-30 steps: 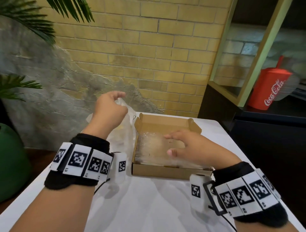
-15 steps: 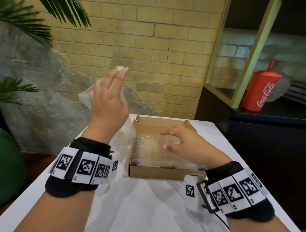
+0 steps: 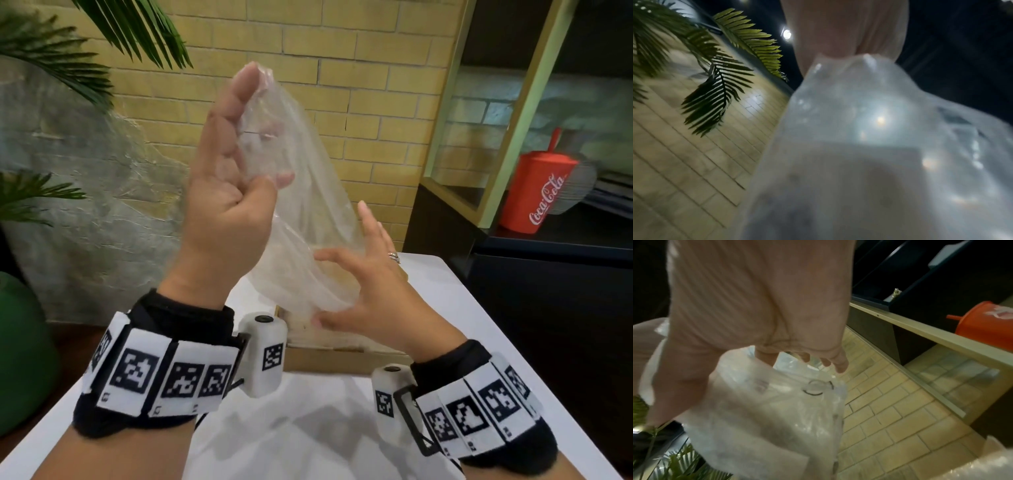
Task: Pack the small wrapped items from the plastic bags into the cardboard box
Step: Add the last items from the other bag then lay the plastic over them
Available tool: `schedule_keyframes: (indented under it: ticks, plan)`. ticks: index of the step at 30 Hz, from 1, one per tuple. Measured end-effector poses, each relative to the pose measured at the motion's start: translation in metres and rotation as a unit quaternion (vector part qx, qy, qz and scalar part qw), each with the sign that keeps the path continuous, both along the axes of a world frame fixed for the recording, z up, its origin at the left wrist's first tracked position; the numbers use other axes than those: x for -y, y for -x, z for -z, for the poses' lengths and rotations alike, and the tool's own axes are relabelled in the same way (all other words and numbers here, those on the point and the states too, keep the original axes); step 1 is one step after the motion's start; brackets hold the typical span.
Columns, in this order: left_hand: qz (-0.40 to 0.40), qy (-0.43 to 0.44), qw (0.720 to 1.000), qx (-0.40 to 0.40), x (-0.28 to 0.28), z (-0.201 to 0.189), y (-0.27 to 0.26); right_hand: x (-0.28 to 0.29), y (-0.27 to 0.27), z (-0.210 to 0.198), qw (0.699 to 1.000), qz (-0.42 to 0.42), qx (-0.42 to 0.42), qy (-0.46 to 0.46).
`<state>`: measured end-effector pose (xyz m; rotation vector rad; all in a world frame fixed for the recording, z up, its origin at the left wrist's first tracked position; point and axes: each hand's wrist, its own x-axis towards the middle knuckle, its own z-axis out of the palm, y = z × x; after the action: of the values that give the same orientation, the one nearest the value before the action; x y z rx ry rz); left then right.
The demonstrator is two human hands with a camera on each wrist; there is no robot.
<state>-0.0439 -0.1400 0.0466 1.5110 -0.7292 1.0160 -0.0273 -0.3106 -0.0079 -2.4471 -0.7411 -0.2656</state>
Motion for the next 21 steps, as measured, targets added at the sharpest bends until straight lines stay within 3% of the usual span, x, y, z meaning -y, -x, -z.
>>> schedule_keyframes:
  ticks: [7,9,12,15,18,21]
  plan:
    - [0.071,0.034,0.996,-0.04,0.008,0.002,-0.001,0.003,-0.012,0.005,0.998,0.057,-0.005,-0.036]
    - [0.07,0.047,0.994,-0.066,0.01,0.004,-0.002,0.004,-0.014,0.005,0.996,0.08,0.027,-0.039]
    - [-0.011,0.05,0.985,-0.163,0.014,0.009,-0.008,0.012,-0.016,0.002,0.985,0.138,0.061,-0.079]
    - [-0.078,0.01,0.953,-0.294,0.026,0.014,-0.01,0.019,-0.016,-0.004,0.971,0.197,0.078,-0.107]
    - [0.001,-0.044,0.91,-0.412,0.043,0.027,-0.014,0.02,-0.013,-0.009,0.963,0.213,0.096,-0.138]
    - [0.135,-0.029,0.873,-0.467,0.057,0.043,-0.021,0.015,-0.008,-0.013,0.966,0.14,0.071,-0.207]
